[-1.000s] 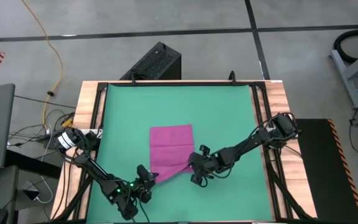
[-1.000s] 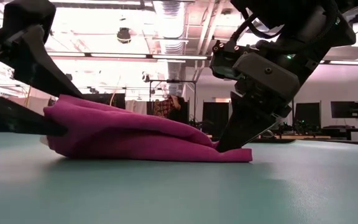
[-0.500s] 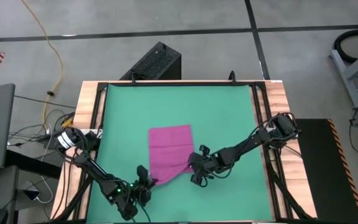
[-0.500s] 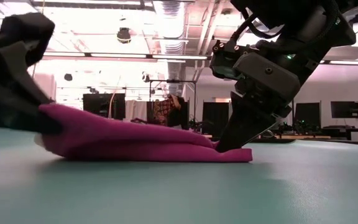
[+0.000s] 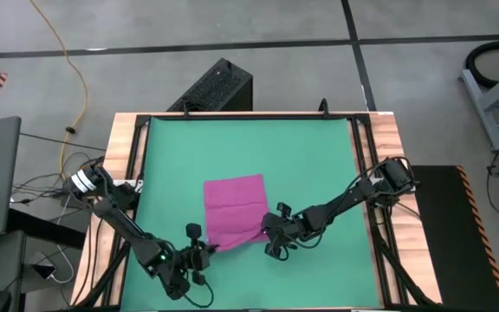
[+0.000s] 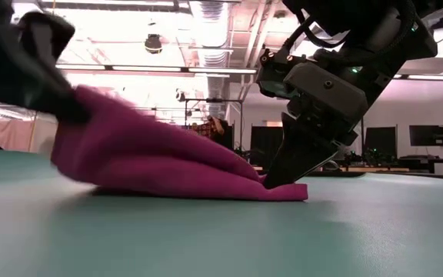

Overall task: Roll towel
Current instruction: Roll the pink towel

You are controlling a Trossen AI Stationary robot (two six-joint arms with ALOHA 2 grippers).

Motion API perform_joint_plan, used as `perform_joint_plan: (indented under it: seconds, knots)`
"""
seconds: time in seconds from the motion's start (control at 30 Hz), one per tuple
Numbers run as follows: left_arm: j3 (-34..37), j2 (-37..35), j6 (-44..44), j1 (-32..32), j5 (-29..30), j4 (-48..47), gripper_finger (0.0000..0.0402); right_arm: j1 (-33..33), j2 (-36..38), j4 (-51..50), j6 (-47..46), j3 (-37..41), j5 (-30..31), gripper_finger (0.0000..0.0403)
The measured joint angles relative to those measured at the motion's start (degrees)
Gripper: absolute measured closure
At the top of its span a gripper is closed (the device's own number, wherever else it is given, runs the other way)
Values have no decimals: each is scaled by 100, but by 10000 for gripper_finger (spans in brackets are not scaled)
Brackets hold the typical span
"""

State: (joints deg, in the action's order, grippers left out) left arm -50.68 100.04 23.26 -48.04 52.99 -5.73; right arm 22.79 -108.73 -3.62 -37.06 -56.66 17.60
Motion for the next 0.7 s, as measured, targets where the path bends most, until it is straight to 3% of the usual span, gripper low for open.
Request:
perform_joint_plan:
  seconds: [0.2, 0.47, 0.7]
  knots:
    - [446, -479, 617, 97, -133, 97, 401, 0, 0, -7, 2, 0, -52, 393]
    - [1098, -538, 1163, 328, -1137, 1380, 401, 0, 0, -13, 4, 3, -65, 393]
    - [1345, -654, 1983, 339, -535, 1208, 401, 0, 0, -17, 5, 4, -83, 393]
